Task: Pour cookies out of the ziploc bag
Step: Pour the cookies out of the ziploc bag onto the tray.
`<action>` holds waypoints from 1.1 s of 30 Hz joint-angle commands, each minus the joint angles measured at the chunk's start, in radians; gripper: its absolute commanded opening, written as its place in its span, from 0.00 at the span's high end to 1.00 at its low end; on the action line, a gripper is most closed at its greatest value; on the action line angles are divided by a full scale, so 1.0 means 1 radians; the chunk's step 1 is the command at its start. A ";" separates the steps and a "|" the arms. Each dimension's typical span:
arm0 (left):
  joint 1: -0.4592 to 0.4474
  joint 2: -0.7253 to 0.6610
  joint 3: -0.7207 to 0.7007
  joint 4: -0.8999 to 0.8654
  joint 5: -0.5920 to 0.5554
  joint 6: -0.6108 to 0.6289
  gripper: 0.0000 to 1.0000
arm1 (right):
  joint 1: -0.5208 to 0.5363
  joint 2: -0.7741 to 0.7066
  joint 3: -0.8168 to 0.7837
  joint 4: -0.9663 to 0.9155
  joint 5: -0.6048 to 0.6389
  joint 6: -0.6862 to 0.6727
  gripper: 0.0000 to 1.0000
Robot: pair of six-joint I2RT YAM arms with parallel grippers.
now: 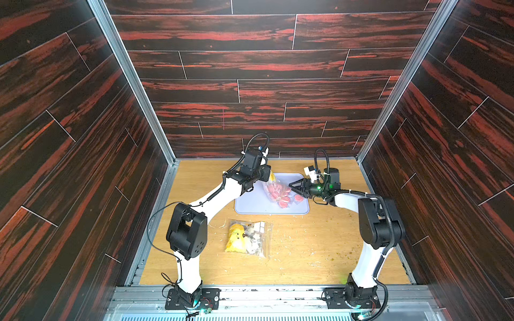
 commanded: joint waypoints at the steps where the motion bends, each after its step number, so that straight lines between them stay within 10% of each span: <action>1: -0.001 -0.055 -0.009 0.025 0.005 -0.001 1.00 | 0.008 0.054 -0.012 0.045 -0.019 0.044 0.45; 33: -0.023 -0.041 0.006 0.022 0.010 0.000 1.00 | 0.056 0.239 0.050 0.323 -0.023 0.295 0.37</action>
